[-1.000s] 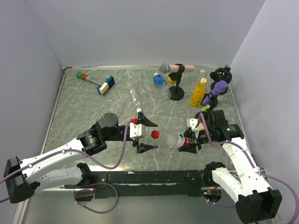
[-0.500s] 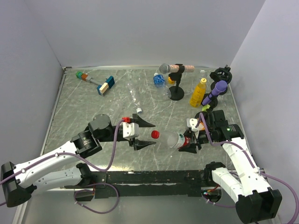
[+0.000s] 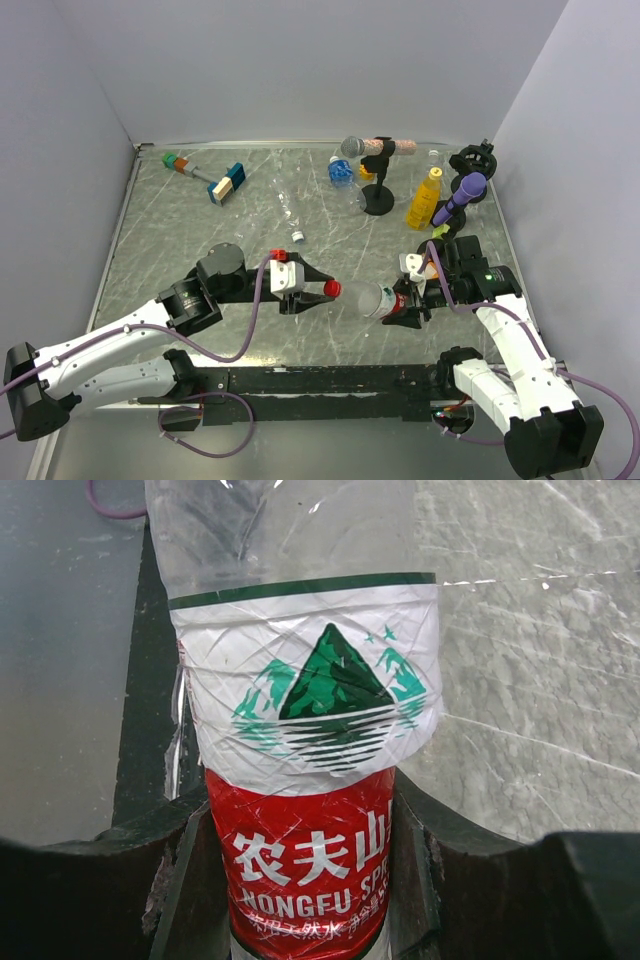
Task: Unscrew the bottle caps
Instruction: Unscrew the bottle cap from the plastic bottle.
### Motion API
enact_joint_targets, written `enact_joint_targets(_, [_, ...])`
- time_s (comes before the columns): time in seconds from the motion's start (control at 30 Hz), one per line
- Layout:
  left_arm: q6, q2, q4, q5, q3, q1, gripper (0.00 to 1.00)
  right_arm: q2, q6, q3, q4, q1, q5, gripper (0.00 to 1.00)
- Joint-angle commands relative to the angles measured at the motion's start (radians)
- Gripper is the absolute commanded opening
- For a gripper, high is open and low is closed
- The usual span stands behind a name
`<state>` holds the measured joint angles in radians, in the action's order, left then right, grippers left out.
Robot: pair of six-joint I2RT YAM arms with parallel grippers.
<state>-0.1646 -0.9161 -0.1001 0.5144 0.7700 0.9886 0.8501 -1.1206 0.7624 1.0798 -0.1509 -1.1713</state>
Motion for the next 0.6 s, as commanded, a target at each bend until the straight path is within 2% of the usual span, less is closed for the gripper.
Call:
enact_joint_targets(0.0, [0.011, 0.008, -0.021, 0.003, 0.038, -0.004, 0.36, 0.001, -0.022, -0.002, -0.008, -0.006, -0.044, 0.36])
enact_joint_targets(0.17, [0.065, 0.003, -0.024, -0.007, 0.045, -0.005, 0.04, 0.001, -0.019, -0.003, -0.011, -0.006, -0.041, 0.36])
enact_joint_targets(0.2, [0.088, 0.0, -0.02, -0.01, 0.048, -0.004, 0.01, 0.001, -0.015, -0.003, -0.014, -0.006, -0.039, 0.35])
enact_joint_targets(0.33, [0.279, -0.021, 0.026, -0.059, 0.101, -0.005, 0.01, 0.001, 0.008, -0.006, -0.034, -0.006, -0.025, 0.35])
enact_joint_targets(0.57, [0.692, -0.049, 0.23, -0.189, 0.216, -0.005, 0.01, 0.007, 0.051, -0.006, -0.066, -0.006, 0.002, 0.35])
